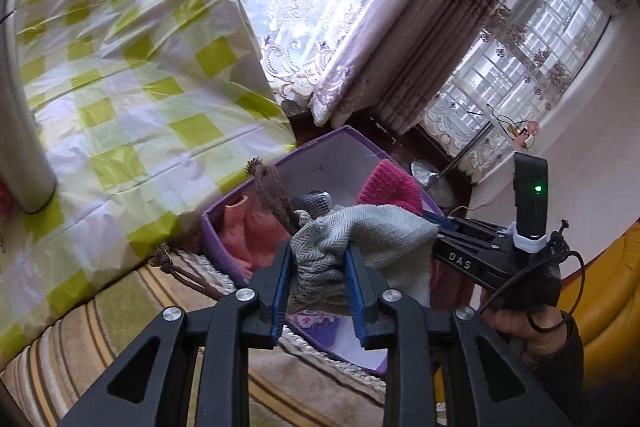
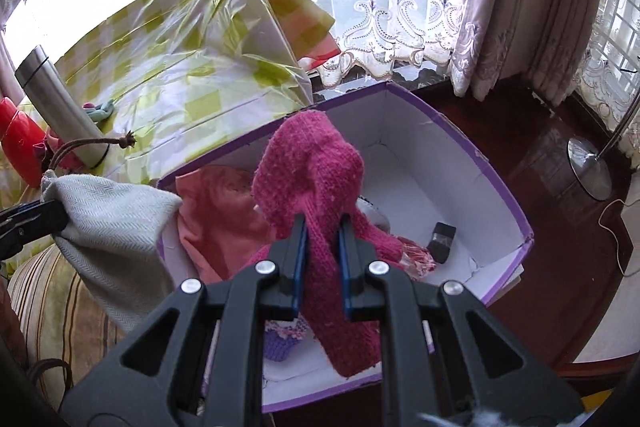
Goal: Organize soft objects
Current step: 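Carry the bag and glove into the purple box and open both tools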
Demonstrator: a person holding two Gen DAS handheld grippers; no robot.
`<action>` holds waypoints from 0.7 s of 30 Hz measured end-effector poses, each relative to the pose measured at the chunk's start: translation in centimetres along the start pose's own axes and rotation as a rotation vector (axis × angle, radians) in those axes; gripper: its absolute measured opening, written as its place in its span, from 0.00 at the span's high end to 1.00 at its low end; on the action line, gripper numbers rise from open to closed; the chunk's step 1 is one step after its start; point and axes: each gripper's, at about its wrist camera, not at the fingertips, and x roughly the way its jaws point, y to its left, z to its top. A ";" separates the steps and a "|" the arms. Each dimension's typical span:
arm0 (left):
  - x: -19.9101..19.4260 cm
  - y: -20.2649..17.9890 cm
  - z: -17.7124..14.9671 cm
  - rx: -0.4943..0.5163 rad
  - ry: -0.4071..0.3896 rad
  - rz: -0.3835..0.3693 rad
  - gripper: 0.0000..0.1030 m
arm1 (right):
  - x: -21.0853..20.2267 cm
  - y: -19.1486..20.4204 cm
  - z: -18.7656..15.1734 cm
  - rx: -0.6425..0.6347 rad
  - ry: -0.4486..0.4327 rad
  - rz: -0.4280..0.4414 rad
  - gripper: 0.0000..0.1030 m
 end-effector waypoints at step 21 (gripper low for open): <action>-10.4 13.3 -4.3 -0.327 -0.192 0.170 0.42 | 2.4 4.5 2.7 -0.019 0.024 0.146 0.41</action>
